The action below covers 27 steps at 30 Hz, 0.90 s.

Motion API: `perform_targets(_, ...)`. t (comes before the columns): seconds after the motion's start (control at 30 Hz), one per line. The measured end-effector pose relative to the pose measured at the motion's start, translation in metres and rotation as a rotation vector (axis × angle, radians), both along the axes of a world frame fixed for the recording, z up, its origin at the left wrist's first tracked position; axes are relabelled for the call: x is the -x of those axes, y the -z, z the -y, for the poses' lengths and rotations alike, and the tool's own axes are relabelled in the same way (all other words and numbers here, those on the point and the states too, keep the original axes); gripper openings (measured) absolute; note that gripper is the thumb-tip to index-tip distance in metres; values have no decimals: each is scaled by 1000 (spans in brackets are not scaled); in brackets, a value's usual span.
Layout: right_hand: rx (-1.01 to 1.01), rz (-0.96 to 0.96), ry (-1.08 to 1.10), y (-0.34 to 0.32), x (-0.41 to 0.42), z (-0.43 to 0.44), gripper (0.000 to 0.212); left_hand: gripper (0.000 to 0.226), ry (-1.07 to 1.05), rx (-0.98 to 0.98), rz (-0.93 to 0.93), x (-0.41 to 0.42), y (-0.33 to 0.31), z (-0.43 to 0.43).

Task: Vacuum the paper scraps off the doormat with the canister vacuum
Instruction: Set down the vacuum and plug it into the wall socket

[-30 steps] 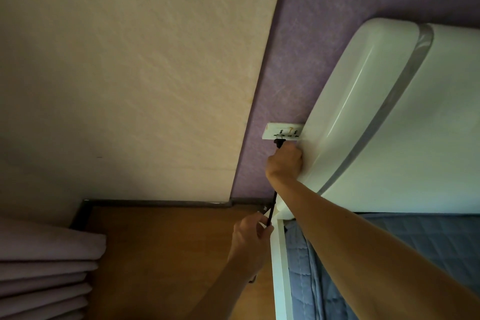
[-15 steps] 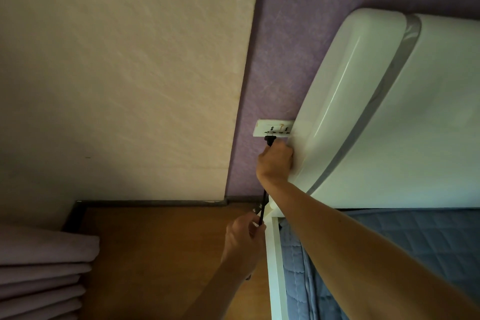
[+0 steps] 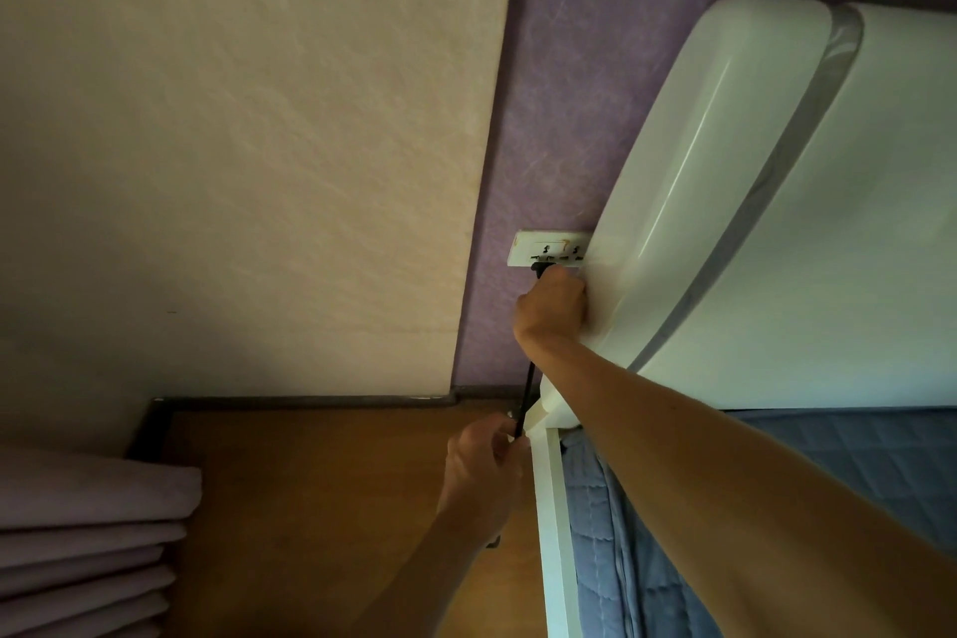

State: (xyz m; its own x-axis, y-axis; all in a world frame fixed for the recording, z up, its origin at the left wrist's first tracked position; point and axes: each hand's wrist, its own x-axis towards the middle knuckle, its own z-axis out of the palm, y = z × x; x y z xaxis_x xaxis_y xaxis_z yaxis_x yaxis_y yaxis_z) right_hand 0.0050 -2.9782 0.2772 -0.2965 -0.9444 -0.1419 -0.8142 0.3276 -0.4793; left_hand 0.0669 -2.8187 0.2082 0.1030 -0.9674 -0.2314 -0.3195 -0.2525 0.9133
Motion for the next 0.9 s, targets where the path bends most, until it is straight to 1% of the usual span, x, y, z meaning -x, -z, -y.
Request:
perform_targets(0.07,0,-20,3,-3,-1,6,26,12,-9,-3,-34,-1,2,5)
perform_targets(0.2,-10,-53,26,-4,-4,13,23,10,-9,-39,-50,-2,8,12)
perform_targets(0.43,-20,-106,-36,-2,-4,15,24,14,12,-16,-23,-5,8,14)
perform_targets(0.5,-30,-137,-84,-3,-2,14,24,15,26,-3,-1,-8,6,13)
perform_targets(0.6,-85,-256,-230,-10,3,16,27,14,49,-13,60,-14,-2,12)
perform_targets(0.67,-123,-320,-319,-22,4,20,28,8,90,-19,158,-20,-12,14)
perform_targets(0.73,-118,-380,-423,-42,5,23,28,18,135,-15,261,-30,-27,21)
perform_targets(0.8,-59,-400,-531,-70,7,23,25,30,162,-11,335,-41,-51,28)
perform_targets(0.9,27,-418,-685,-118,11,23,27,58,186,-86,485,-63,-99,41)
